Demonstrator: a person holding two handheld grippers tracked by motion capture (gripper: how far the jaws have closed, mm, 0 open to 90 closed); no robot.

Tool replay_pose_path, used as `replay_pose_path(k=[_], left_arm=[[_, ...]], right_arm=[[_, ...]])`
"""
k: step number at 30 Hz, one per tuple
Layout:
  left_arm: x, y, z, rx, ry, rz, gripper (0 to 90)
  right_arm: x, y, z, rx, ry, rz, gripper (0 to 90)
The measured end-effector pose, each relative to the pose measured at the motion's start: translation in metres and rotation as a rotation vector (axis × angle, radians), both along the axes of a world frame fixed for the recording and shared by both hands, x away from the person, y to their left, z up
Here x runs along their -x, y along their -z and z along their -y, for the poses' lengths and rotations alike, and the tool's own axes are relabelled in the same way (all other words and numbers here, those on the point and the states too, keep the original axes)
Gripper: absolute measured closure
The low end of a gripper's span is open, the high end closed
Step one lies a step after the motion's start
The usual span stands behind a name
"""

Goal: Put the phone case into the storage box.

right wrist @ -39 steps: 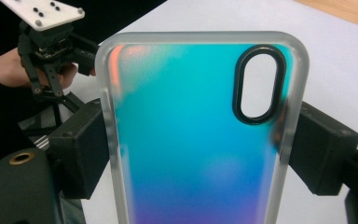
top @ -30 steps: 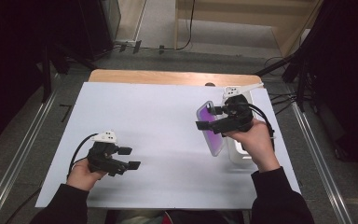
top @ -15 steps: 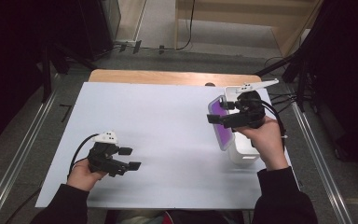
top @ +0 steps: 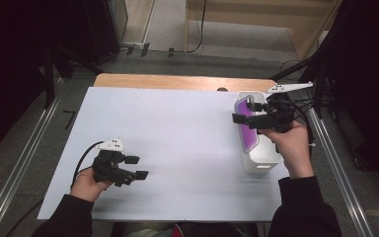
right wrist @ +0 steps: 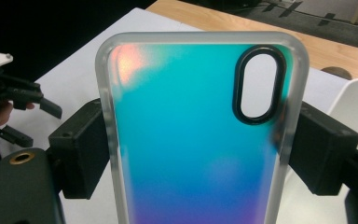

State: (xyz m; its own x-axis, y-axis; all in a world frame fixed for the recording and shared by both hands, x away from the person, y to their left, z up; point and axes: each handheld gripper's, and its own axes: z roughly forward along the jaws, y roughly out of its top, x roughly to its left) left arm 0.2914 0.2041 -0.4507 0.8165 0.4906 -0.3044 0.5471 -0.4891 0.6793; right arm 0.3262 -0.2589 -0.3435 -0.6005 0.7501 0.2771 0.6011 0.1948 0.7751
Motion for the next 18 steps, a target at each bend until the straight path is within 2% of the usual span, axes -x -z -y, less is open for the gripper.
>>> replay_pose_path(k=[8,15,18], left_arm=[[-0.001,-0.001,-0.002,0.007,-0.007,0.003,27.0],[-0.001,0.0,-0.002,0.013,-0.014,0.006,27.0],[-0.001,-0.001,-0.003,0.015,-0.021,0.002,27.0]], right_arm=[[-0.002,0.002,0.017,-0.004,0.08,0.008,15.1],[-0.007,0.005,0.024,-0.006,0.138,0.011,15.1],[-0.009,0.007,0.026,0.001,0.181,0.009,15.1]])
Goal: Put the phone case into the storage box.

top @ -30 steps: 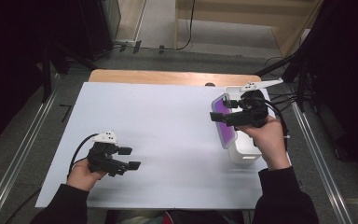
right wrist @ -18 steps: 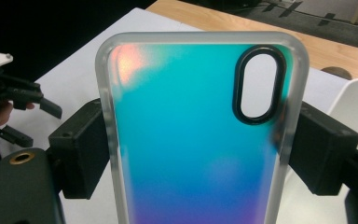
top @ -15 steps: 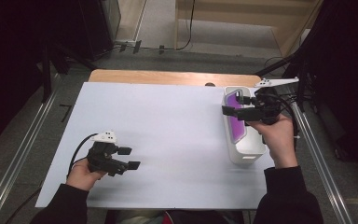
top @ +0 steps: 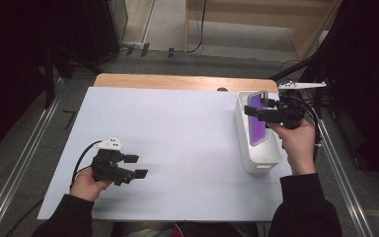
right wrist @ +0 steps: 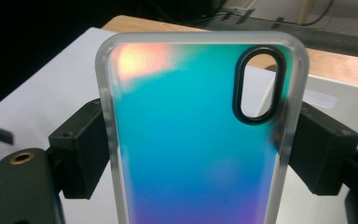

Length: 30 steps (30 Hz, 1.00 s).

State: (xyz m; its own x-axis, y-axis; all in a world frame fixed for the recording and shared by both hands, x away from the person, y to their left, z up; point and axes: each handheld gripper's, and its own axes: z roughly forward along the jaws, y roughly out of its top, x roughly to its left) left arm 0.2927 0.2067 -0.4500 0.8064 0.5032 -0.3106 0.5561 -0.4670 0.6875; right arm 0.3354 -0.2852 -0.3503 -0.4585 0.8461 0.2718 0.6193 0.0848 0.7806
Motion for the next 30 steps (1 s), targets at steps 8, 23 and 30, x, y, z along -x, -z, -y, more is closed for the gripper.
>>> replay_pose_path(k=[8,23,30], left_arm=[[-0.001,-0.001,-0.001,-0.001,-0.007,-0.003,27.0],[-0.003,-0.001,-0.006,0.006,-0.026,-0.004,27.0],[-0.002,0.0,-0.004,0.007,-0.026,-0.005,27.0]], right_arm=[[-0.014,0.007,0.004,0.004,0.075,0.001,15.1],[-0.04,0.012,0.007,0.033,0.146,-0.022,15.1],[-0.055,0.01,0.007,0.029,0.154,-0.028,15.1]])
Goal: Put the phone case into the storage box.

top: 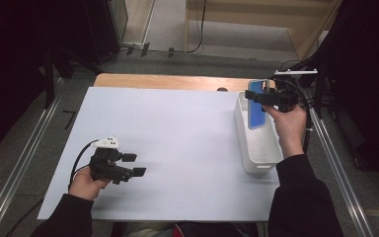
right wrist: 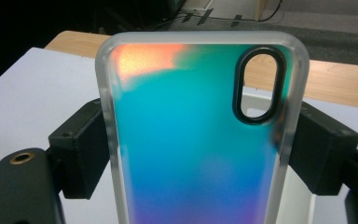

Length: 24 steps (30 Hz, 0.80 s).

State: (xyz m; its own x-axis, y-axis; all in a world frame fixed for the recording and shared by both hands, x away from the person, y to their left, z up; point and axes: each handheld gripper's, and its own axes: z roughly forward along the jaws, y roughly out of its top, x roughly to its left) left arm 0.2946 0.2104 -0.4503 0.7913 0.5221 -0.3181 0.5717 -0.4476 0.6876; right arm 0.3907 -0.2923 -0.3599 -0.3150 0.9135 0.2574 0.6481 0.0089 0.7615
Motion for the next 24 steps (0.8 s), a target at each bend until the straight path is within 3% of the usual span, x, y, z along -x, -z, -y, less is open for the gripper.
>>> replay_pose_path(k=[24], left_arm=[[0.0,0.002,0.002,-0.008,0.018,-0.001,27.0]], right_arm=[[-0.047,-0.003,0.003,0.052,0.099,-0.009,15.1]])
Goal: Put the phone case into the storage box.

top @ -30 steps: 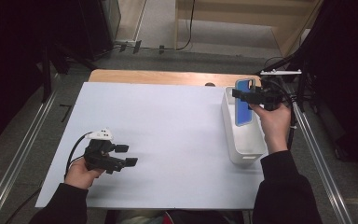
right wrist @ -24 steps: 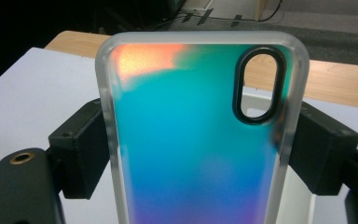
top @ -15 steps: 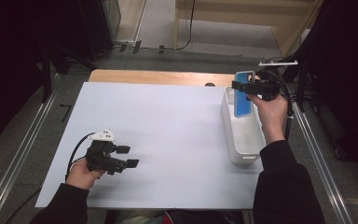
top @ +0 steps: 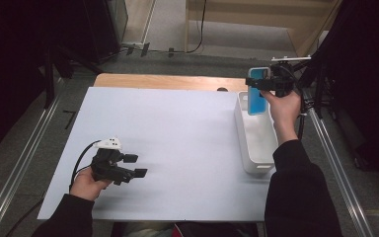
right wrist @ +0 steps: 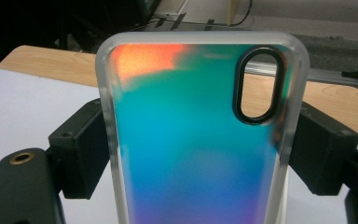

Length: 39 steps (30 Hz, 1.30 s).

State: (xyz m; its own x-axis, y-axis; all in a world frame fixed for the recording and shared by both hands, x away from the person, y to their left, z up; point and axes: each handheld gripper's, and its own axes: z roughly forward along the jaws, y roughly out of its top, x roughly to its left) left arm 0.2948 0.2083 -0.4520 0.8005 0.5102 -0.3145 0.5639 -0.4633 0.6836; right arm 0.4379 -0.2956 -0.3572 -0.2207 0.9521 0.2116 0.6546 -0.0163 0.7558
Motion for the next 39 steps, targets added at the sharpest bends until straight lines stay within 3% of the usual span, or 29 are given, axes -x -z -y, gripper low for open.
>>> replay_pose_path(k=[8,14,21,26,35,39], left_arm=[[0.0,0.0,-0.001,0.004,-0.001,-0.004,27.0],[0.0,0.0,-0.001,0.007,0.001,-0.003,27.0],[0.0,-0.001,-0.002,0.011,0.001,-0.002,27.0],[0.0,-0.001,-0.002,0.014,-0.004,-0.004,27.0],[0.0,0.0,-0.002,0.018,-0.008,-0.006,27.0],[0.0,0.0,-0.002,0.021,-0.006,-0.006,27.0]], right_arm=[[-0.013,0.005,-0.004,0.031,0.023,-0.026,15.1],[-0.021,0.012,-0.006,0.051,0.062,-0.02,15.1],[-0.028,0.02,-0.009,0.045,0.101,-0.025,15.1],[-0.029,0.024,-0.011,0.025,0.146,-0.001,15.1],[-0.032,0.035,-0.014,0.057,0.167,0.018,15.1],[-0.032,0.042,-0.012,0.031,0.171,0.014,15.1]])
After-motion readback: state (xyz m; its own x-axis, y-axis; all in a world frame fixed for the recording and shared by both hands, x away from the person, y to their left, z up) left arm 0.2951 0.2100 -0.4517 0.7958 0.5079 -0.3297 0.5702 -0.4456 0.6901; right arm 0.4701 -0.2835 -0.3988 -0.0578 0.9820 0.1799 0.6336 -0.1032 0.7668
